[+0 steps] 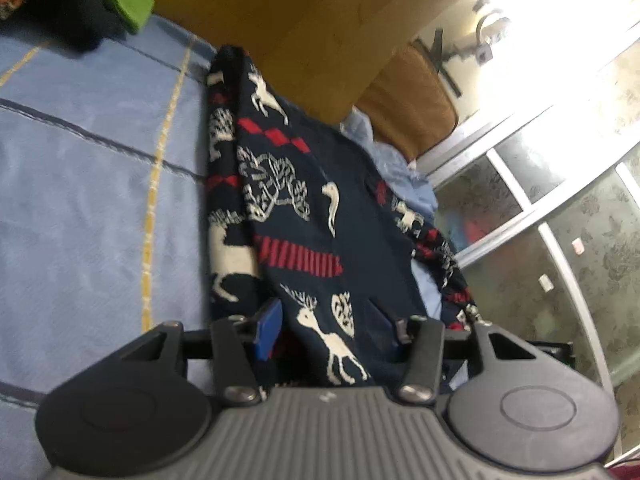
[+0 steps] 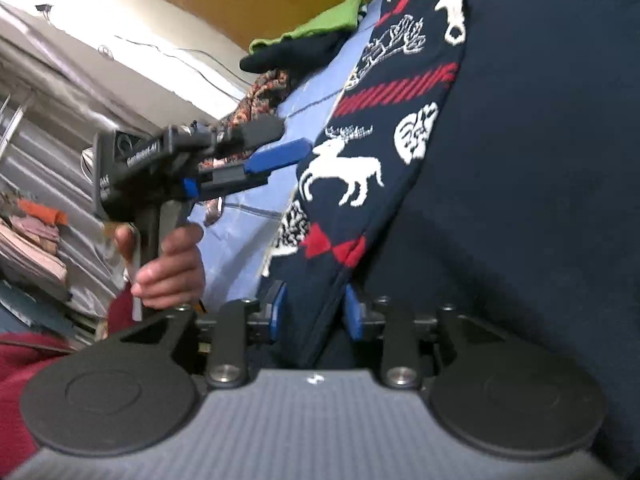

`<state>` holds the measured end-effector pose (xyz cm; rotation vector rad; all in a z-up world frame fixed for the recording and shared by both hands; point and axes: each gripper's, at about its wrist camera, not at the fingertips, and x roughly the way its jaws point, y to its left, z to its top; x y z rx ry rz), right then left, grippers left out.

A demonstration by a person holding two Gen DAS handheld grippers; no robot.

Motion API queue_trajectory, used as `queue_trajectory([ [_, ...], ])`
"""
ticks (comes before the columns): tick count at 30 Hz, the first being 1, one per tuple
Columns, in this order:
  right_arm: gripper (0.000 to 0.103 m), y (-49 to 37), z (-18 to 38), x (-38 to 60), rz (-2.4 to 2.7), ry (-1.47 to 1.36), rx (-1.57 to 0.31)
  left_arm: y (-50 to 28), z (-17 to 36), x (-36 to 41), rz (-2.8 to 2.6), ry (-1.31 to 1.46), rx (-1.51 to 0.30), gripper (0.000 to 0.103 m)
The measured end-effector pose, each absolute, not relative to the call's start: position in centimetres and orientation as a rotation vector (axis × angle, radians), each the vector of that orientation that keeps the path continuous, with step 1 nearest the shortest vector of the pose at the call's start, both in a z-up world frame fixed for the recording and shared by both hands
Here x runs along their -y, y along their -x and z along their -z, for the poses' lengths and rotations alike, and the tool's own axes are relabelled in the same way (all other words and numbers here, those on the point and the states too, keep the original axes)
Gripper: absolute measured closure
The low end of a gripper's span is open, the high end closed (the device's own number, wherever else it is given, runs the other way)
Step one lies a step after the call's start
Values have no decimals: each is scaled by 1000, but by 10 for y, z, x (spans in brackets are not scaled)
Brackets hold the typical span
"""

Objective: Fold small clothes
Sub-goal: 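Hold the folded sweater edge with the left gripper while the right gripper grasps the hem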

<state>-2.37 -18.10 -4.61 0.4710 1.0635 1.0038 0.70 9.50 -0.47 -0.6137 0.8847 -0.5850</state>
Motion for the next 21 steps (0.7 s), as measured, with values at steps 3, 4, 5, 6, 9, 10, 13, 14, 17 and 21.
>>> queue_trajectory([
  [3,94,25,34,185,-1067,-511,-1009,-12,7,-83,582,574,-916,90],
  [4,94,26,29,187,-1106,-543,-978,-11,4,-83,588,570,-906,91],
  [5,94,28,23,190,-1148,-574,-949,-8,0,-85,599,575,-885,91],
  [6,94,29,19,192,-1187,-599,-928,-6,-5,-87,604,576,-861,91],
  [9,92,27,29,181,-1173,-551,-998,-1,-14,-89,542,498,-830,91],
  [10,90,27,41,172,-1113,-474,-1067,-3,-12,-87,500,457,-851,89],
  [13,96,28,52,171,-1080,-386,-1080,-6,3,-86,432,428,-922,86],
  [14,90,29,46,174,-1066,-354,-1062,-4,3,-89,443,441,-915,82],
  [17,86,32,23,198,-1034,-339,-937,1,-12,-100,436,462,-838,68],
  [21,86,24,10,190,-1074,-412,-864,-1,-31,-98,480,502,-760,68],
])
